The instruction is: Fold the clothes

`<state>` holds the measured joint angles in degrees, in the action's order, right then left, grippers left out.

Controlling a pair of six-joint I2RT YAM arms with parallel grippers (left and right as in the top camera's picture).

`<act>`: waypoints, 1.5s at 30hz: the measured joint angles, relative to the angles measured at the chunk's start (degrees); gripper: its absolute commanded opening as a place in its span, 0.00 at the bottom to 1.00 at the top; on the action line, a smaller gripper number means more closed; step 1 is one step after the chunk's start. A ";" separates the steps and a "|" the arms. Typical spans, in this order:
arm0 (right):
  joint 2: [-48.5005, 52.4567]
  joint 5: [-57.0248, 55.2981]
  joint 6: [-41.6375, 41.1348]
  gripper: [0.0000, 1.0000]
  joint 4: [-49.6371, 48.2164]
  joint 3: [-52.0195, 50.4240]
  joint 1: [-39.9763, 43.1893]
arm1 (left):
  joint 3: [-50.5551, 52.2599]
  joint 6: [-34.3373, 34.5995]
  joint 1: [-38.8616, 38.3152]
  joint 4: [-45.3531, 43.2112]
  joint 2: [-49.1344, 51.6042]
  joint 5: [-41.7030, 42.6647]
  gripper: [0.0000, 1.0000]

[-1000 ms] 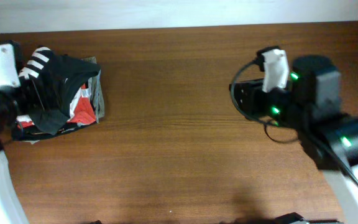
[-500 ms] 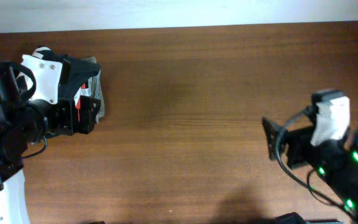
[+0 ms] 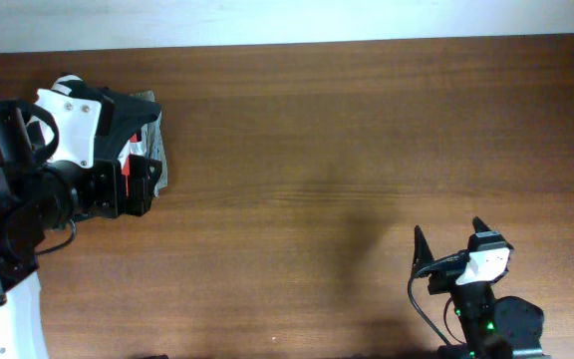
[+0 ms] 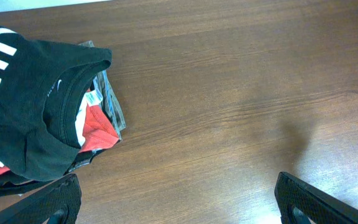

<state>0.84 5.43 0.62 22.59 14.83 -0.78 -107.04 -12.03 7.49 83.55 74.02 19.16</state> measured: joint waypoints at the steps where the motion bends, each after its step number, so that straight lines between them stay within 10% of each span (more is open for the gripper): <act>1: -0.04 0.09 -0.66 0.99 -0.94 -1.51 0.00 | 0.00 0.00 0.00 0.00 0.00 0.00 0.99; 6: -0.07 0.07 -5.18 0.99 -18.38 -13.84 0.00 | 0.00 -0.02 0.00 0.00 0.00 0.00 0.99; 24: -0.04 0.07 -5.38 0.99 -18.75 -13.99 0.00 | 0.00 0.00 0.00 -0.20 0.00 -0.09 0.99; 26: -0.04 0.07 -5.40 0.99 -18.75 -13.99 0.00 | 2.25 -0.28 -0.02 -10.97 -1.46 -2.19 0.99; 34: -0.22 0.04 -5.40 0.99 -18.95 -14.10 0.13 | 59.67 -1.09 -0.04 -65.05 -39.98 -7.69 0.99; 40: -0.11 0.07 -5.38 0.99 -18.86 -14.16 0.17 | 85.94 -1.09 -0.04 -66.34 -69.07 -8.70 0.99; 45: -0.15 0.04 -5.40 0.99 -18.86 -14.16 0.17 | 101.24 -1.09 -0.04 -72.28 -73.20 -8.72 0.99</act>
<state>0.69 5.48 -4.78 3.73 0.67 -0.60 -5.80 -13.13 7.44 11.27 0.82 10.44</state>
